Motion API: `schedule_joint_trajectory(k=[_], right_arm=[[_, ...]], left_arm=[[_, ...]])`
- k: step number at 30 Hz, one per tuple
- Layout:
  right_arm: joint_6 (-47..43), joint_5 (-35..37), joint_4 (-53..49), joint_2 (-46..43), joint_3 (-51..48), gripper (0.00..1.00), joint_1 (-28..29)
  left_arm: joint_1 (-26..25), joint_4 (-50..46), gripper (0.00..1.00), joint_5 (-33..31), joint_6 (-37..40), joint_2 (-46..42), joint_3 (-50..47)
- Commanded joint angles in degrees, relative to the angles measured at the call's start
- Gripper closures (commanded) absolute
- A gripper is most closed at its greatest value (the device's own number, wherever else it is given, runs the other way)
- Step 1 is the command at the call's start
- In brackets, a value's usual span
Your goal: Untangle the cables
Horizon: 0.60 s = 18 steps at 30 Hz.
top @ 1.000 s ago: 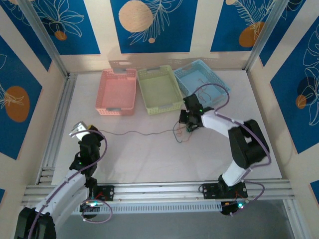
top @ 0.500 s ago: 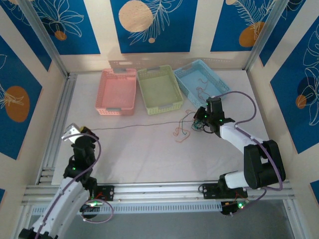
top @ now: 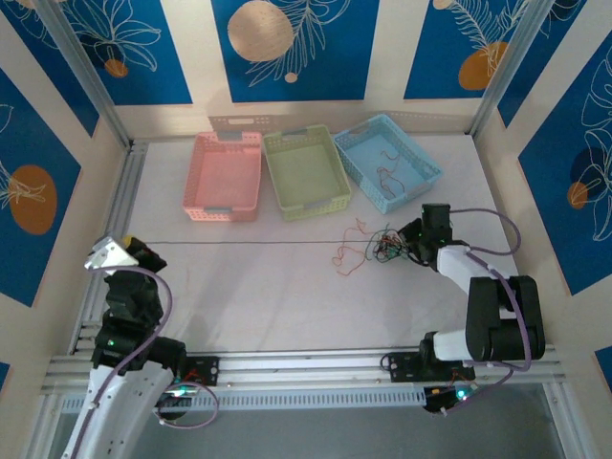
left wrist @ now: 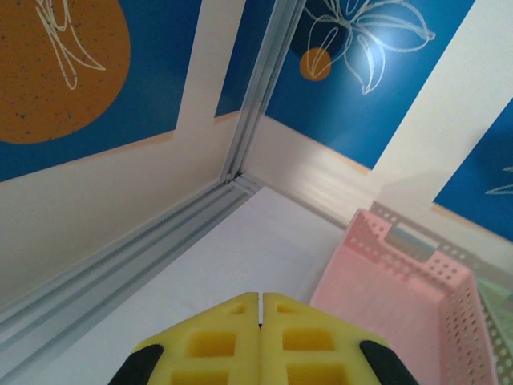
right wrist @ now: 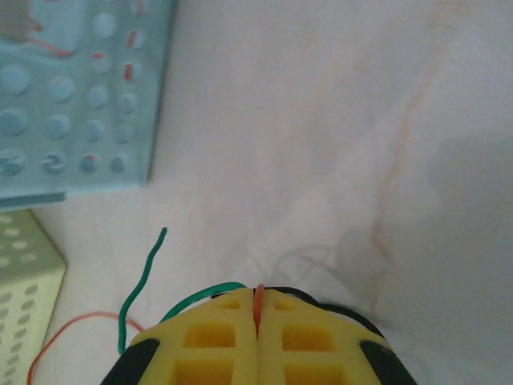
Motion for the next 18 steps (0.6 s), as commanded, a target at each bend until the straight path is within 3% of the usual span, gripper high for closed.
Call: schedule_joint_trajectory(k=[1, 4, 9, 13, 18], right_arm=[[6.2, 5.0, -1.0, -1.9, -2.3, 1.00, -1.9], [7.0, 4.9, -0.1, -2.5, -3.2, 1.00, -2.2], [0.7, -9.3, 8.7, -2.7, -3.3, 1.00, -2.9], [-4.1, -17.7, 18.8, -3.7, -3.9, 1.00, -0.1], [-6.0, -14.8, 24.3, -9.8, -7.8, 0.99, 1.6]], left_arm=[[1.0, -2.2, 1.00, -4.0, 2.3, -0.4, 4.9], [1.0, -3.1, 1.00, -4.0, 3.4, 0.0, 7.9], [1.0, -4.9, 1.00, -0.4, 4.8, 1.8, 13.7], [1.0, -6.8, 1.00, 2.3, 6.8, 5.3, 19.0], [1.0, -9.2, 1.00, 2.8, 8.8, 7.1, 23.7]])
